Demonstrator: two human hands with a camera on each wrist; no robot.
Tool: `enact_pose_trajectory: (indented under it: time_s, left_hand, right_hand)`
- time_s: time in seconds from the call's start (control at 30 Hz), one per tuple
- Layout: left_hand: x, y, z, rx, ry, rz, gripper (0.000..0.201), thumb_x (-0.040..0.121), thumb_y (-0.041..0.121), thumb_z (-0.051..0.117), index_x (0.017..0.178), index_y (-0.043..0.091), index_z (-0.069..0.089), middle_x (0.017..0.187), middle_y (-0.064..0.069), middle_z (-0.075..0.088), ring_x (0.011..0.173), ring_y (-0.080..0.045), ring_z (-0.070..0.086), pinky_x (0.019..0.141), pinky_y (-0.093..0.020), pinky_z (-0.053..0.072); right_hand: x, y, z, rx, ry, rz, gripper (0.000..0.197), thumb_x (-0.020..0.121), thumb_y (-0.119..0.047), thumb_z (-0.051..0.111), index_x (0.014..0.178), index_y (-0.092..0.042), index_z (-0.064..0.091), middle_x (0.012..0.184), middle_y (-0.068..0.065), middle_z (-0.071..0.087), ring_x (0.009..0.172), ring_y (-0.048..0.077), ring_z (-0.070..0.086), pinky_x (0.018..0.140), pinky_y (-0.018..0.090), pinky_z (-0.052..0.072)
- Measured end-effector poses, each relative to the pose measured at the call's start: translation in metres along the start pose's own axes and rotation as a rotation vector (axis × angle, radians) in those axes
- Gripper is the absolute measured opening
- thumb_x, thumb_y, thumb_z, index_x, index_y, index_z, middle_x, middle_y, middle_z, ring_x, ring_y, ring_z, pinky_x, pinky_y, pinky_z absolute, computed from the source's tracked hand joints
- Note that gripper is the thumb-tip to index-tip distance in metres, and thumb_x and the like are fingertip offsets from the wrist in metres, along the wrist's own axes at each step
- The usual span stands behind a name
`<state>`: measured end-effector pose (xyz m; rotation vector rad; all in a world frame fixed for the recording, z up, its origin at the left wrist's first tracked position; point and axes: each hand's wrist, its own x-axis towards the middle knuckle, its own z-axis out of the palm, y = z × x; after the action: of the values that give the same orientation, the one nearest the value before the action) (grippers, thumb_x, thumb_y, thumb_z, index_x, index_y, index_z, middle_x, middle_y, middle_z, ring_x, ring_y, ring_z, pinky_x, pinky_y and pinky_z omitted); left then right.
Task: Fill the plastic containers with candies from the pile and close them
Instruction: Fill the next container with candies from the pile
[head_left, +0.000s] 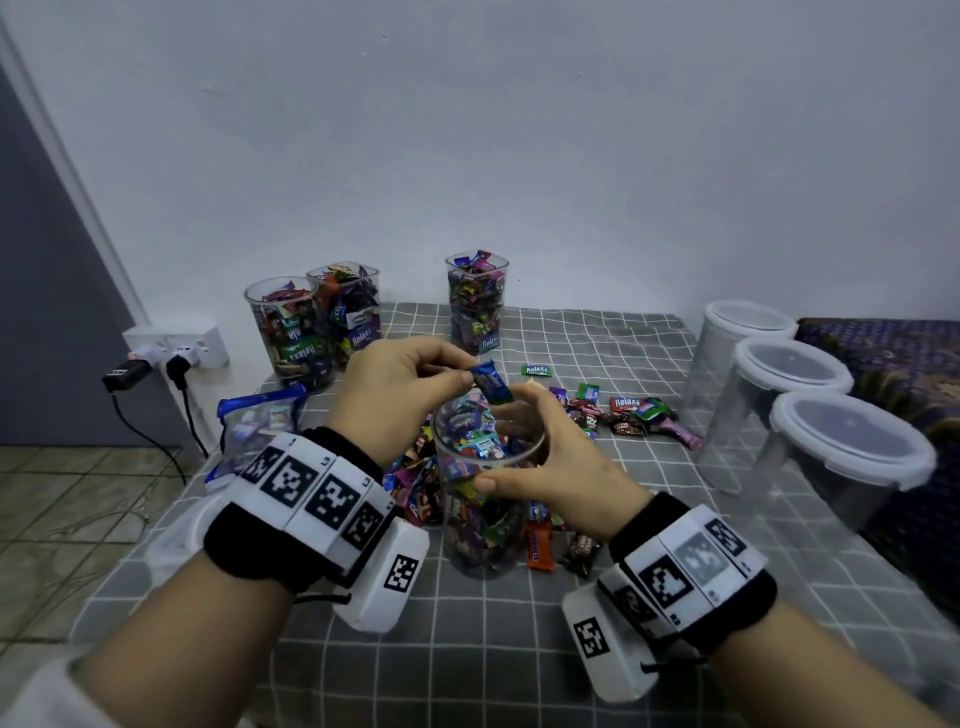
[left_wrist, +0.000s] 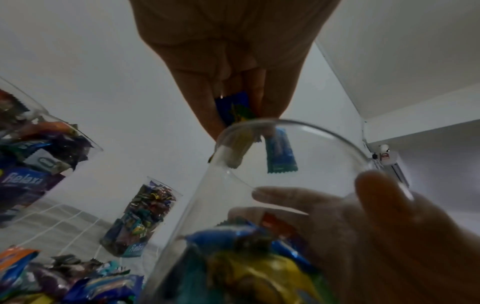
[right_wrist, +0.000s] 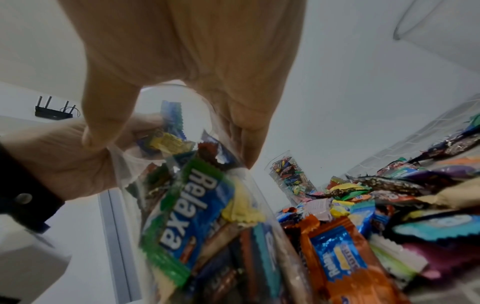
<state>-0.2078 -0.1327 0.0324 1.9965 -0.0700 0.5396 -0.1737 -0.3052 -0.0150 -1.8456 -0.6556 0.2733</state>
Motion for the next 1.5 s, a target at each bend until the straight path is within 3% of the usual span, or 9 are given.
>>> enact_pose_trajectory:
  time_s: [0.3,0.57,0.77,0.87,1.0,1.17,1.3,1.4,1.5]
  left_hand:
    - [-0.007,0.006,0.006,0.137,-0.081,0.096,0.014,0.080,0.013,0.071,0.085,0.026,0.072,0.080,0.002,0.071,0.077,-0.010,0.067,0.076,-0.031,0.056]
    - [-0.009,0.006,0.006,0.086,-0.090,0.103,0.011,0.081,0.028,0.068,0.092,0.027,0.073,0.080,0.012,0.071,0.075,0.000,0.065,0.070,-0.016,0.052]
    - [-0.003,-0.001,-0.003,-0.011,0.055,0.040,0.014,0.086,0.023,0.064,0.080,0.035,0.068,0.076,0.009,0.069,0.075,-0.008,0.066,0.064,-0.025,0.051]
    - [0.003,-0.014,-0.018,0.063,0.081,-0.060,0.016,0.088,0.023,0.061,0.081,0.037,0.067,0.083,0.007,0.069,0.084,-0.014,0.065,0.072,-0.033,0.053]
    - [0.006,-0.035,-0.028,0.188,-0.084,-0.302,0.013,0.089,0.021,0.061,0.099,0.028,0.063,0.104,0.003,0.065,0.091,-0.019,0.062,0.072,-0.038,0.055]
    - [0.012,-0.067,-0.019,0.521,-0.361,-0.434,0.051,0.080,0.023,0.072,0.127,0.021,0.053,0.126,-0.001,0.058,0.111,-0.022,0.057,0.085,-0.029,0.045]
    - [0.019,-0.091,-0.005,0.690,-0.580,-0.418,0.097,0.067,0.032,0.081,0.147,0.026,0.025,0.149,-0.005,0.034,0.132,-0.023,0.038,0.106,-0.040,0.038]
    - [0.023,-0.102,0.005,0.861,-0.633,-0.360,0.109,0.069,0.041,0.078,0.149,0.033,0.005,0.157,-0.005,0.006,0.140,-0.027,0.024,0.109,-0.043,0.033]
    - [0.025,-0.114,0.013,0.853,-0.632,-0.256,0.117,0.055,0.062,0.072,0.147,0.042,0.001,0.157,-0.004,0.003,0.141,-0.029,0.022,0.109,-0.047,0.032]
  right_hand:
    - [-0.001,-0.001,-0.003,-0.017,-0.015,-0.016,0.073,0.069,-0.022,0.082,0.115,-0.047,0.031,0.116,-0.022,0.049,0.108,-0.010,0.050,0.096,0.017,0.043]
    - [0.002,0.003,-0.002,-0.022,-0.011,-0.025,0.096,0.060,-0.035,0.087,0.137,-0.025,0.031,0.128,-0.010,0.052,0.122,0.003,0.048,0.107,0.033,0.039]
    - [0.001,0.001,-0.006,-0.067,-0.065,0.041,0.111,0.064,-0.026,0.083,0.146,-0.028,0.008,0.127,-0.012,0.044,0.121,0.003,0.046,0.107,0.026,0.037]
    - [0.000,0.001,-0.019,-0.190,-0.176,0.091,0.106,0.069,-0.020,0.082,0.143,-0.032,0.008,0.122,-0.017,0.044,0.117,0.001,0.045,0.099,0.008,0.036]
    - [0.005,0.014,-0.042,-0.484,-0.227,0.168,0.106,0.066,-0.035,0.082,0.148,-0.019,0.016,0.146,0.000,0.038,0.134,0.014,0.036,0.112,0.032,0.030]
    - [0.009,0.026,-0.055,-0.840,-0.275,0.326,0.113,0.073,-0.039,0.077,0.150,-0.023,-0.004,0.155,0.007,0.017,0.139,0.024,0.026,0.112,0.037,0.029]
    - [0.016,0.033,-0.049,-0.990,-0.320,0.333,0.124,0.067,-0.045,0.079,0.149,-0.025,-0.013,0.157,0.003,0.006,0.140,0.026,0.023,0.111,0.040,0.032]
    - [0.023,0.040,-0.042,-1.016,-0.289,0.297,0.125,0.066,-0.049,0.078,0.149,-0.026,-0.012,0.158,0.002,0.004,0.141,0.025,0.021,0.111,0.040,0.031]
    - [0.031,0.047,-0.036,-1.020,-0.300,0.293,0.122,0.066,-0.052,0.077,0.149,-0.030,-0.011,0.158,0.001,0.000,0.143,0.025,0.017,0.112,0.041,0.030]
